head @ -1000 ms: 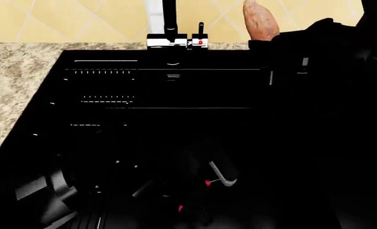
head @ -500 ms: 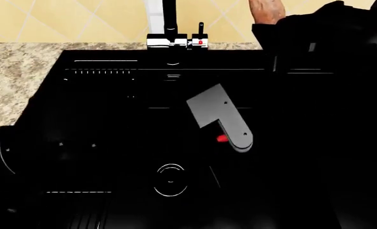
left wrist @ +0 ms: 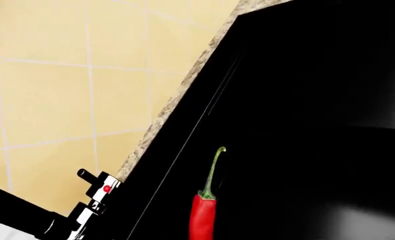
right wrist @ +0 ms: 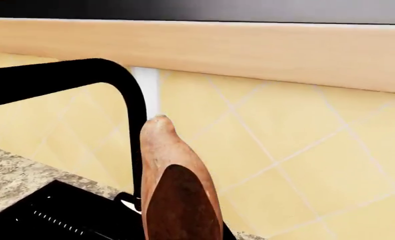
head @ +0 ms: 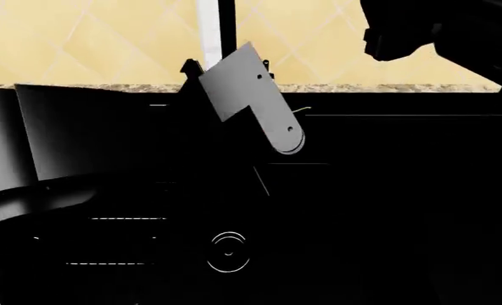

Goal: Pick up the fruits and vegetables and place them in the sink. Turn on the sink faucet to wash them. Then turn the sink off and put them in the tray.

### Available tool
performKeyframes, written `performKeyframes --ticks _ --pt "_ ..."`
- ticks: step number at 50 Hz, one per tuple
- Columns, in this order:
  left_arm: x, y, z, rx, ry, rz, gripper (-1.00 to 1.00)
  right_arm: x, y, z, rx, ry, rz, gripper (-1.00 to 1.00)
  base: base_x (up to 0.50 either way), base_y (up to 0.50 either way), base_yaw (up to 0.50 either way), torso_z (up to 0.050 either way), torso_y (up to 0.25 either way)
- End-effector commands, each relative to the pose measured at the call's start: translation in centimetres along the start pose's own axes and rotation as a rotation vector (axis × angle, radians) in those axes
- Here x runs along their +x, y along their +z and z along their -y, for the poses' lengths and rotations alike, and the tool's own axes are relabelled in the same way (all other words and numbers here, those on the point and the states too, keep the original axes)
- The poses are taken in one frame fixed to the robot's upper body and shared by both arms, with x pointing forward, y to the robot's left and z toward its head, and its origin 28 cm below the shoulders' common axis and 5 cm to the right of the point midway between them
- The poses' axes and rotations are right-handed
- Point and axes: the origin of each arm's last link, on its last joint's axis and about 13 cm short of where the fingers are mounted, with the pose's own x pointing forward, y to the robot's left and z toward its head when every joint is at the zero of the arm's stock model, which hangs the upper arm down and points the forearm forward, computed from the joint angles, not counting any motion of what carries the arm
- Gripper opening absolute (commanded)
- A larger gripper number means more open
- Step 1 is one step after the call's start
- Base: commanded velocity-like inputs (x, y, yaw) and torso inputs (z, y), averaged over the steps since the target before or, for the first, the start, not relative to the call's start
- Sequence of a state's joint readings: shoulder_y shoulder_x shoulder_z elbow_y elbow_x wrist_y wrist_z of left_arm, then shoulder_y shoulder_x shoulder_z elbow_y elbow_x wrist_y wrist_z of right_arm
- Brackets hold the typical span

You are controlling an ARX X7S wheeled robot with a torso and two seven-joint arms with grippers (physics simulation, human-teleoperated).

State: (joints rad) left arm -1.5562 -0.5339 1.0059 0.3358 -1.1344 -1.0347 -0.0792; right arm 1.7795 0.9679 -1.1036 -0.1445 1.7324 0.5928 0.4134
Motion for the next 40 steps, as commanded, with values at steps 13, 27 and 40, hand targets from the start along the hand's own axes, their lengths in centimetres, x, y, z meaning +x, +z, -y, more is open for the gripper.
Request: performKeyframes --ticks 13,27,40 --pt "-0.2 -1.1 -0.3 0.056 0.069 0.061 -1.0 0.2 -0.3 0.2 0.026 -0.063 0.036 -1.0 0.0 0.0 0.0 0.0 0.25" --pt "-0.4 -1.3 -0.1 0.082 0.076 0.082 -1.0 0.0 -1.2 -0.3 0.007 -0.081 0.024 -1.0 -0.07 0.0 0.0 0.0 0.214" --pt "-1.7 -1.3 -0.5 0.151 0.294 0.152 -1.0 -2.0 -2.1 -1.4 -0.048 -0.142 0.028 -1.0 -0.5 0.0 0.0 0.0 0.0"
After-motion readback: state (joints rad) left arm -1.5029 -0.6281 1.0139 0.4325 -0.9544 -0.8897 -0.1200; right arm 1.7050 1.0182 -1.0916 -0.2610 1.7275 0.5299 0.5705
